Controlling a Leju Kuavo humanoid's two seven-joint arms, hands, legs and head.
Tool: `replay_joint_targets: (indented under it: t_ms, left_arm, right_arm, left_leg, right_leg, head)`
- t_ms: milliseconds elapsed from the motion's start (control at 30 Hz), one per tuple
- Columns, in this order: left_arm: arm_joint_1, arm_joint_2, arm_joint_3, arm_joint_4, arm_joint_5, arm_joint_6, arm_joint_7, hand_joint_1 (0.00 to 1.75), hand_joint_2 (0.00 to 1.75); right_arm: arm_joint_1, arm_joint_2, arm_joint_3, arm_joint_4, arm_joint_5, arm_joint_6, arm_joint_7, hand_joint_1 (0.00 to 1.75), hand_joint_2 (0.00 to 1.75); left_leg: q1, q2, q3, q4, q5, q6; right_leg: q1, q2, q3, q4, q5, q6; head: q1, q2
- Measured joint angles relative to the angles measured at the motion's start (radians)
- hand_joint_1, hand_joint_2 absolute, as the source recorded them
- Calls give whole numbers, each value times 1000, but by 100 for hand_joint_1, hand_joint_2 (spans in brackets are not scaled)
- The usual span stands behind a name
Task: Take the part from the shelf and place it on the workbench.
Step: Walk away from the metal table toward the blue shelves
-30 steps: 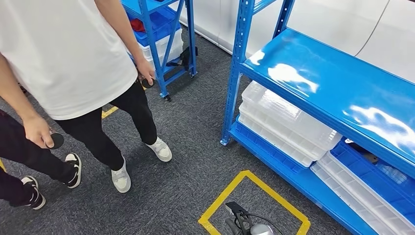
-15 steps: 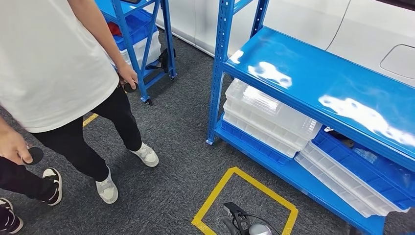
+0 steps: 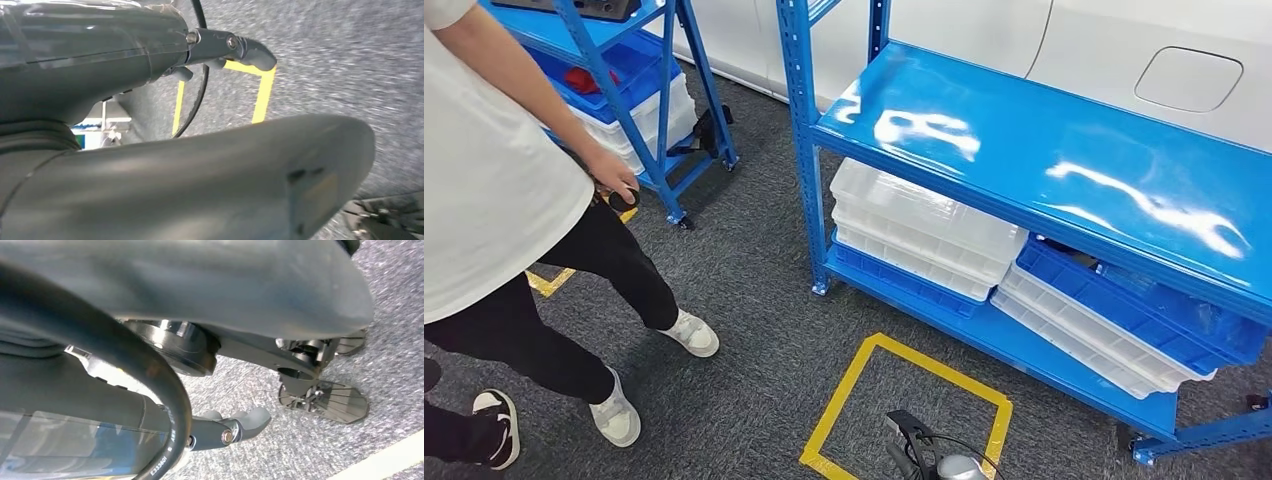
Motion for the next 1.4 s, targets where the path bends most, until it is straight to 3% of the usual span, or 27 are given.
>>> replay_joint_targets:
  t_ms: [67, 100, 133, 200, 267, 300, 367, 433, 467, 567, 600, 633, 667, 733, 800, 900, 967, 1033, 1100, 1133, 1167, 1200, 1233, 1300, 1367, 1400]
  left_arm:
    - [1, 0, 0, 0, 0, 1, 0, 0, 0]
    - [1, 0, 0, 0, 0, 1, 0, 0, 0]
    - [2, 0, 0, 0, 0, 1, 0, 0, 0]
    - [2, 0, 0, 0, 0, 1, 0, 0, 0]
    - [1, 1, 0, 0, 0, 0, -2, 0, 0]
    - [1, 1, 0, 0, 0, 0, -3, 0, 0]
    - [1, 1, 0, 0, 0, 0, -5, 0, 0]
    - [0, -1, 0, 0, 0, 0, -1, 0, 0]
    - [0, -1, 0, 0, 0, 0, 0, 0, 0]
    - [1, -1, 0, 0, 0, 0, 0, 0, 0]
    - [1, -1, 0, 0, -1, -1, 0, 0, 0]
    - [0, -2, 0, 0, -1, -1, 0, 0, 0]
    - [0, -2, 0, 0, -1, -1, 0, 0, 0]
    - [-1, -2, 0, 0, -1, -1, 0, 0, 0]
    - [0, -2, 0, 0, -1, -1, 0, 0, 0]
    - [-2, -2, 0, 0, -1, -1, 0, 0, 0]
    - [-3, -2, 0, 0, -1, -1, 0, 0, 0]
    - [-2, -2, 0, 0, -1, -1, 0, 0, 0]
    - [1, -2, 0, 0, -1, -1, 0, 0, 0]
    - [2, -2, 0, 0, -1, -2, 0, 0, 0]
    - [3, -2, 0, 0, -1, -2, 0, 0, 0]
    - [3, -2, 0, 0, -1, -2, 0, 0, 0]
    - [2, -2, 0, 0, -1, -2, 0, 0, 0]
    - [2, -2, 0, 0, -1, -2, 0, 0, 0]
    - [2, -2, 1, 0, -1, -3, -4, 0, 0]
    - [2, -2, 1, 0, -1, -3, -5, 0, 0]
  right_arm:
    - [-1, 0, 0, 0, 0, 0, 0, 0, 0]
    - [0, 0, 0, 0, 0, 0, 0, 0, 0]
    - [0, 0, 0, 0, 0, 0, 0, 0, 0]
    - [1, 1, 0, 0, 0, 0, 0, 0, 0]
    - [-1, 2, 0, 0, 0, 0, 0, 0, 0]
    - [0, 2, 0, 0, 0, 0, 0, 0, 0]
    - [2, 2, 0, 0, 0, 0, 0, 0, 0]
    - [5, 1, 0, 0, 0, -1, 0, 0, 0]
    - [4, 1, 0, 0, 0, -1, 0, 0, 0]
    - [1, 0, 0, 0, -1, -1, -1, 0, 0]
    - [2, 0, 0, 0, -1, -1, -1, 0, 0]
    - [2, 0, 0, 0, -1, -2, -1, 0, 0]
    - [3, 0, 0, 0, -1, -2, -1, 0, 0]
    - [1, 0, 0, 0, -1, -2, -2, 0, 0]
    - [-1, -1, 0, 0, -1, -2, -2, 0, 0]
    - [2, -2, 0, 0, -1, -2, -2, 0, 0]
    - [5, -2, 0, 0, -1, -3, -3, 0, 0]
    - [3, -2, 0, 0, -1, -3, -4, 0, 0]
    - [1, -2, 0, 0, -1, -3, -4, 0, 0]
    - [1, -2, 0, 0, -1, -3, -4, 0, 0]
    - [2, -2, 0, 0, -1, -3, -4, 0, 0]
    - [2, -3, 0, 0, -1, -3, -4, 0, 0]
    - [2, -3, 0, 0, -2, -3, -4, 0, 0]
    - [2, -2, -1, 0, -2, -3, -4, 0, 0]
    - [2, -3, -1, 0, -2, -3, -4, 0, 0]
    - [3, -3, -1, 0, -2, -3, -3, 0, 0]
  left_leg:
    - [-1, -15, -64, 130, -49, 0]
    - [-2, -18, -81, 159, -50, 1]
    - [-1, -20, -79, 147, -30, 2]
    - [0, -36, -30, 24, 45, 6]
    - [1, -66, 17, -90, 91, 9]
    - [0, -75, 25, -113, 95, 11]
    - [-2, -69, 27, -118, 96, 19]
    - [-1, -55, 29, -126, 101, 31]
    - [1, -46, 29, -130, 103, 36]
    - [-1, -18, 30, -132, 103, 43]
    - [-1, -9, 30, -131, 102, 43]
    - [-1, 0, 31, -131, 101, 43]
    - [0, 8, 32, -131, 99, 42]
    - [-2, 21, 37, -131, 95, 36]
    - [-7, 34, 41, -131, 90, 27]
    - [-8, 48, 48, -132, 83, 11]
    - [-5, 27, 45, -111, 64, 3]
    - [-3, -2, 12, -35, 19, 1]
    - [-3, -16, -50, 95, -37, 0]
    - [-3, -19, -75, 144, -49, -1]
    - [-3, -20, -84, 157, -41, -1]
    - [-2, -22, -73, 126, -13, 0]
    - [-1, -28, -46, 61, 27, 2]
    - [1, -62, 10, -71, 85, 7]
    - [0, -83, 30, -120, 96, 11]
    - [-1, -77, 29, -123, 96, 14]
  right_leg:
    - [1, 17, 3, 0, -1, -5]
    - [2, 27, 5, 1, -2, -5]
    - [3, 37, 7, 1, -2, -5]
    - [3, 57, 12, 2, -4, -4]
    - [6, 74, 11, 5, -5, 2]
    - [7, 80, 9, 6, -5, 6]
    - [5, 91, 6, 3, -2, 15]
    - [4, 79, -4, 20, -16, 24]
    - [3, 65, -22, 55, -37, 27]
    - [-2, 32, -115, 243, -121, 33]
    - [-3, 28, -134, 280, -126, 34]
    - [-4, 25, -134, 277, -113, 35]
    - [-4, 20, -115, 236, -84, 35]
    - [0, -10, -44, 96, -21, 33]
    - [8, -36, -3, 11, 1, 29]
    - [11, -22, 0, -2, -2, 20]
    - [5, -10, 5, -8, 1, 9]
    - [2, 0, 9, -10, 1, -1]
    - [3, 15, 10, -10, 0, -6]
    - [4, 25, 11, -9, 0, -7]
    - [4, 36, 13, -9, 0, -7]
    - [4, 46, 15, -8, -1, -7]
    - [4, 57, 18, -8, -2, -6]
    - [6, 77, 19, -4, -5, -1]
    - [8, 91, 14, -1, -6, 7]
    - [7, 97, 12, -2, -5, 12]
  head:
    - [-1, 0]
    - [-1, 0]
    - [-1, 0]
    - [-1, 0]
    - [-1, 0]
    - [-1, 0]
    - [-1, 0]
    - [1, 0]
    - [2, 0]
    - [5, 0]
    - [5, 0]
    - [5, 0]
    - [5, 0]
    - [5, 0]
    - [4, 0]
    - [4, 0]
    - [3, 0]
    - [2, 0]
    - [1, 0]
    - [1, 0]
    - [1, 0]
    - [1, 0]
    - [1, 0]
    - [0, 0]
    - [0, 0]
    - [-1, 0]
